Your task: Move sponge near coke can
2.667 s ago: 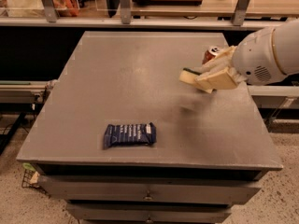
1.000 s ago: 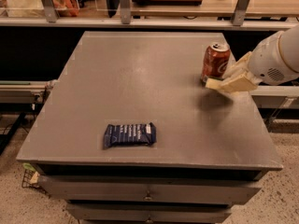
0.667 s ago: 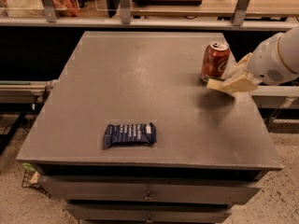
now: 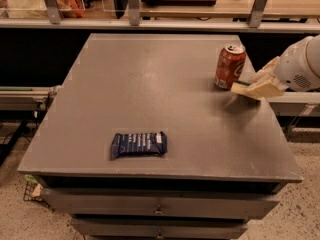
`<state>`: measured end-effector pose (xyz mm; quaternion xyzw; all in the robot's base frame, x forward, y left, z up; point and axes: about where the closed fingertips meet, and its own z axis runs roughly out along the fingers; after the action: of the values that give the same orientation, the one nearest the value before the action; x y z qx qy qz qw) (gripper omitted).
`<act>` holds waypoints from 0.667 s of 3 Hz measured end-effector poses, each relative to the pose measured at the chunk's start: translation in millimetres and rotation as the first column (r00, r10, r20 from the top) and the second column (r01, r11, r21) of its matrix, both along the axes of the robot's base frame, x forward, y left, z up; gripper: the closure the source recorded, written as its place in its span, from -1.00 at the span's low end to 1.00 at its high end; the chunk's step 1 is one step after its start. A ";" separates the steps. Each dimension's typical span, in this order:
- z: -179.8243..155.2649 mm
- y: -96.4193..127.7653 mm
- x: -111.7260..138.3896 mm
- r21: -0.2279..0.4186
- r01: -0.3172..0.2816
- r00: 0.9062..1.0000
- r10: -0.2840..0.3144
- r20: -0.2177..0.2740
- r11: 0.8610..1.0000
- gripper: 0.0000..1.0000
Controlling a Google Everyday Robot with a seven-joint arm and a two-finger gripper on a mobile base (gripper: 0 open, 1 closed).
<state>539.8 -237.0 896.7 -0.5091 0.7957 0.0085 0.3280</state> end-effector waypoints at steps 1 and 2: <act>-6.2 0.3 6.6 0.018 0.006 1.000 -0.006 0.003 1.000 0.68; -13.4 6.8 15.1 0.042 -0.001 1.000 0.001 0.001 0.999 0.08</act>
Offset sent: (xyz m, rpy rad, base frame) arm 0.0231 0.0097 -0.0202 0.0648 0.0004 0.0021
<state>554.9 -230.1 883.3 -0.5024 0.7950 0.0250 0.3391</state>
